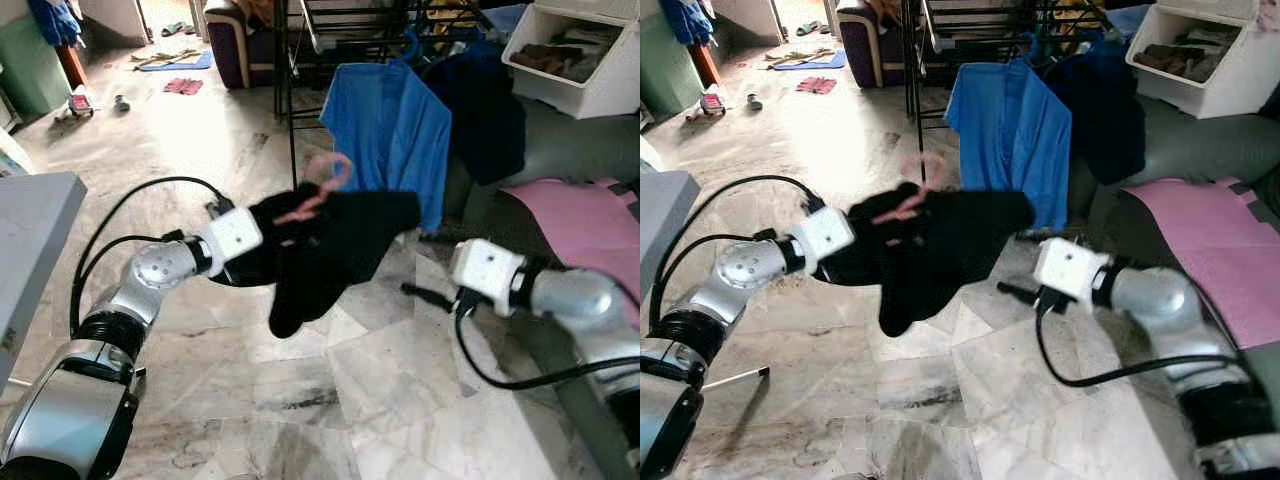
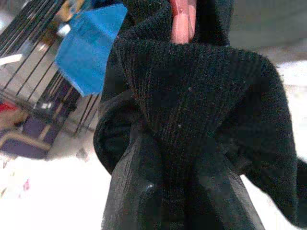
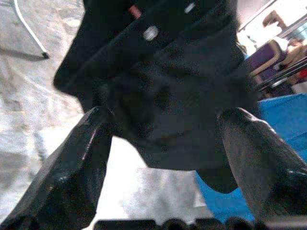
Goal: Hang hanger
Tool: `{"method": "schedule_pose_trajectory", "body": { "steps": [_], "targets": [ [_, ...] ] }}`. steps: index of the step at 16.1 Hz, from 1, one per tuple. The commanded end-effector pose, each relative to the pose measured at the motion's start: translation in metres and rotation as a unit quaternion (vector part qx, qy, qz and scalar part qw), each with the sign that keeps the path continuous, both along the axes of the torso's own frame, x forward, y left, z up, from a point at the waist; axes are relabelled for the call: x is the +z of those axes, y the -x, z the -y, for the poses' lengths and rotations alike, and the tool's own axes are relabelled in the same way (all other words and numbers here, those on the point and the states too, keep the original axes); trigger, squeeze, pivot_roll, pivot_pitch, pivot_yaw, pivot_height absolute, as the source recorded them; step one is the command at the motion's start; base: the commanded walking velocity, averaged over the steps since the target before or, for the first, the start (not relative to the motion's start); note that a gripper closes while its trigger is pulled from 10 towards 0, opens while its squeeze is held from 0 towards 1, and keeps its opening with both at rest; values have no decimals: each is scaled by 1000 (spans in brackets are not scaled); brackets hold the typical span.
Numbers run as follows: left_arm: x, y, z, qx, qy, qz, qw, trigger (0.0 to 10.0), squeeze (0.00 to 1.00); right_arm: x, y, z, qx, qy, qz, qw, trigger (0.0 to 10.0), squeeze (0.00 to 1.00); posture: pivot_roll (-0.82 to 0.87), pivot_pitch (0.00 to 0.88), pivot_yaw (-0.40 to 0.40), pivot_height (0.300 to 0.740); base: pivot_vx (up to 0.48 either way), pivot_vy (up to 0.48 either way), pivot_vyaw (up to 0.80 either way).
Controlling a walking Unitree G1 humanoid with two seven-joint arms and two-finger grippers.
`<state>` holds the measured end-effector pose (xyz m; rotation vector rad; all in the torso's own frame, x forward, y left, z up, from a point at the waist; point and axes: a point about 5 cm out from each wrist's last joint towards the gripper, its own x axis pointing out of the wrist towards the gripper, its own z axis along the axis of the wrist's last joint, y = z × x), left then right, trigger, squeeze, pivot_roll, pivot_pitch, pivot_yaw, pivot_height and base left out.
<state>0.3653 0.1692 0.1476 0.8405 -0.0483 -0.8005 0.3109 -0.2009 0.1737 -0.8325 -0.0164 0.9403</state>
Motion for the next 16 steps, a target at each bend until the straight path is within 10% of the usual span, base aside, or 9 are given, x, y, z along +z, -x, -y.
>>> {"method": "schedule_pose_trajectory", "body": {
  "steps": [1,6,12,13,14,16],
  "targets": [
    [11,0,7,-46,-28,26,998,0,0,7,-3,6,2,18,19,1000,10000,1000,-67,27,3,740,0,0,0],
    [9,9,19,-126,-50,29,990,0,0,19,-17,7,27,33,32,999,10000,1000,-60,27,-2,740,0,0,0],
    [26,9,35,-175,-32,66,982,0,0,-3,-22,9,37,-13,-84,996,10000,1000,-50,37,-6,740,0,0,0],
    [27,9,36,-179,-31,69,981,0,0,-8,-22,7,40,-15,-97,994,10000,271,-51,38,-5,740,0,0,0],
    [28,9,38,-183,-29,71,980,0,0,-12,-22,6,44,-11,-105,993,0,0,-51,38,-5,740,0,0,0],
    [30,9,41,-189,-27,73,979,0,0,-17,-25,1,48,-13,-112,992,0,0,-49,38,-5,740,0,0,0]
  ]
}}
